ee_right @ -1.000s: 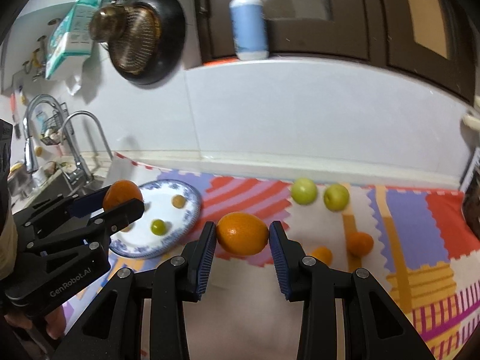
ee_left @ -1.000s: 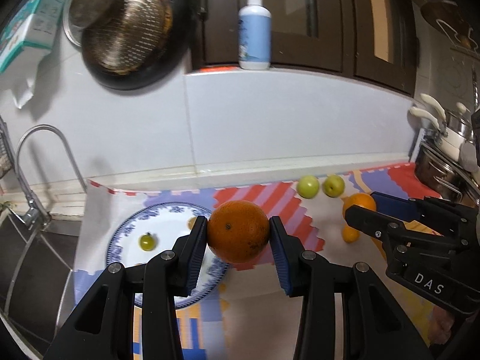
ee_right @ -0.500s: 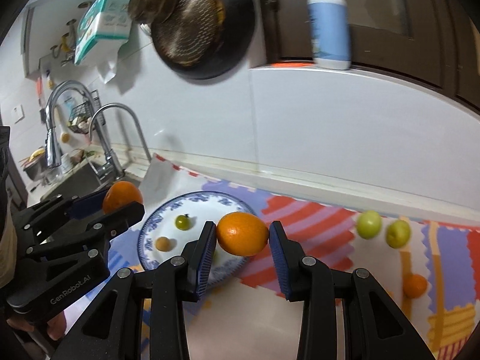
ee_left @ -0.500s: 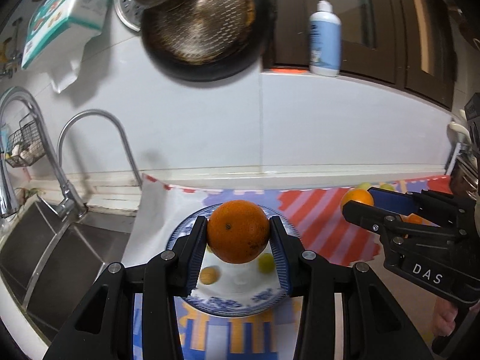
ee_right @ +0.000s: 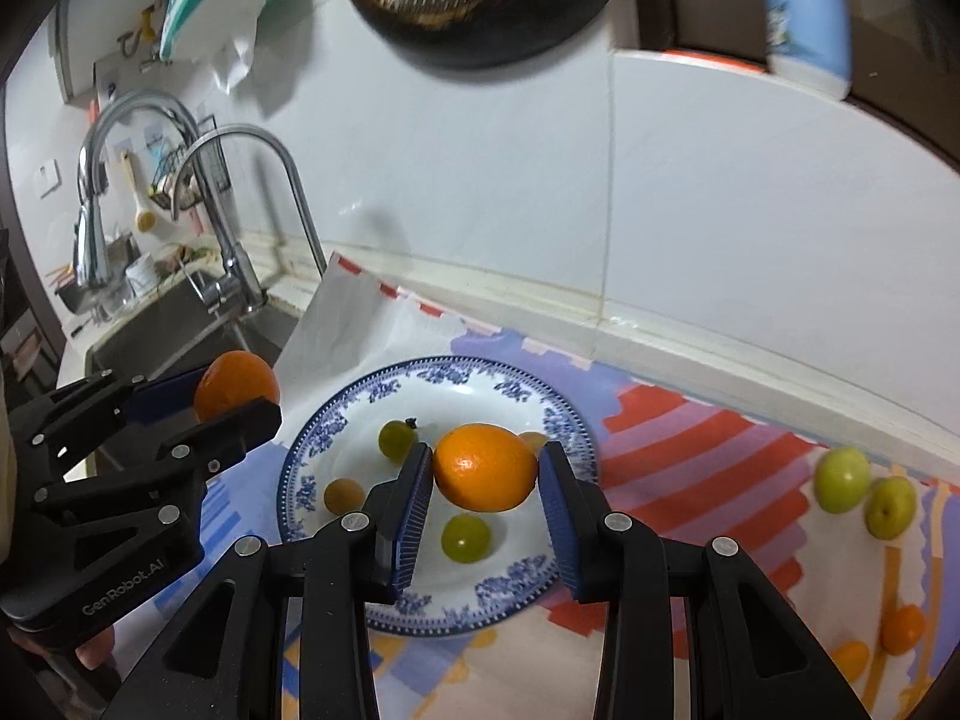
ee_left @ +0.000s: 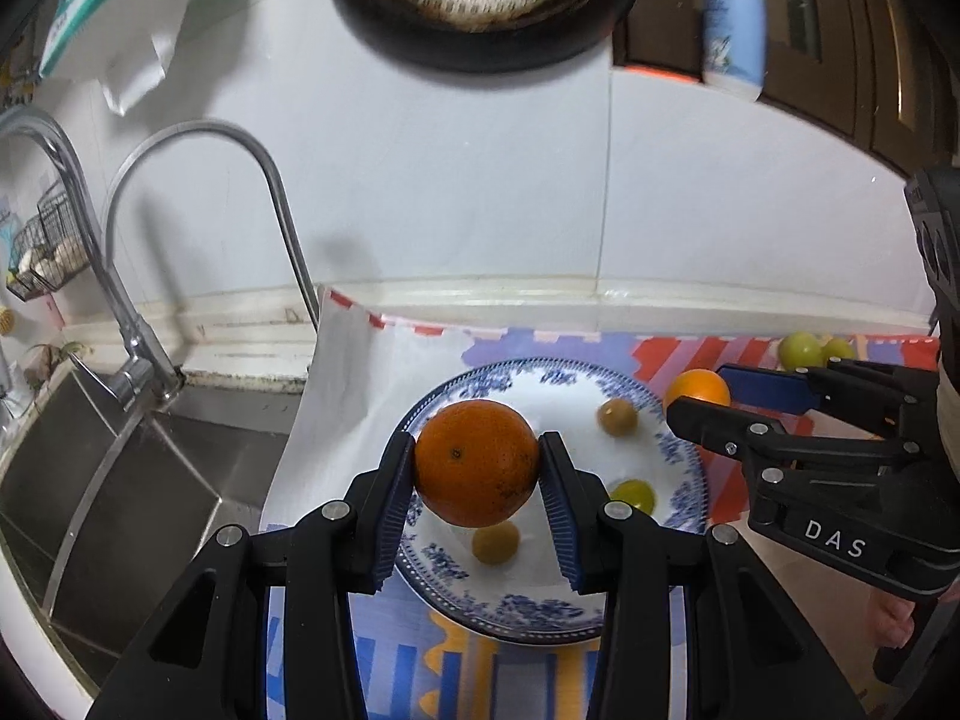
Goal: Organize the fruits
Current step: 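Carry both oranges in the two tools over the blue-patterned plate, then open both tools to release the two oranges onto the plate, then withdraw both tools from the plate toward the remaining oranges on the mat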
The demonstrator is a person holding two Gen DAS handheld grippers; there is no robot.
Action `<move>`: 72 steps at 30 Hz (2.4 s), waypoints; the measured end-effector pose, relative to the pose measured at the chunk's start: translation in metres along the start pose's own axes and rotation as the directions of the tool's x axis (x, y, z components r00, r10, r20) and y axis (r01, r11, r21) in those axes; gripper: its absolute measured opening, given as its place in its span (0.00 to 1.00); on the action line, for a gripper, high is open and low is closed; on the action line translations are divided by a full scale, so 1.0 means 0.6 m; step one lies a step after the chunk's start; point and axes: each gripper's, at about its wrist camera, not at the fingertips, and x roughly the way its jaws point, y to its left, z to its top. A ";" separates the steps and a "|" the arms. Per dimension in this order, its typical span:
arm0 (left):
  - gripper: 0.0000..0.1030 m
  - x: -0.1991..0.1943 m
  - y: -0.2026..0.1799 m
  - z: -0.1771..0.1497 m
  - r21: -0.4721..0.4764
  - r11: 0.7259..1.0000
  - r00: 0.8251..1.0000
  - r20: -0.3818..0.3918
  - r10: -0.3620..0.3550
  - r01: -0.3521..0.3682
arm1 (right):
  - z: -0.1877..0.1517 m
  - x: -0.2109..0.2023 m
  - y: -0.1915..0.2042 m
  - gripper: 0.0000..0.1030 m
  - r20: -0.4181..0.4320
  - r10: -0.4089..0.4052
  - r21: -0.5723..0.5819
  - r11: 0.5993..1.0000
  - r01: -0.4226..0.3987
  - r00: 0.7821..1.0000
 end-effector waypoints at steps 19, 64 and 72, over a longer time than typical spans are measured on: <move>0.40 0.121 0.022 -0.024 0.005 0.999 0.990 -0.133 -0.045 0.046 | -0.014 0.136 0.003 0.36 -0.148 0.035 -0.010 0.999 -0.037 0.988; 0.66 -0.085 -0.067 0.000 -0.006 0.996 0.996 0.030 -0.089 0.089 | -0.048 -0.127 -0.033 0.43 0.059 -0.117 0.072 0.991 0.113 0.991; 0.68 -0.129 -0.116 -0.001 0.035 0.993 0.991 0.068 -0.112 0.110 | -0.076 -0.197 -0.056 0.43 0.088 -0.165 0.100 0.983 0.156 0.982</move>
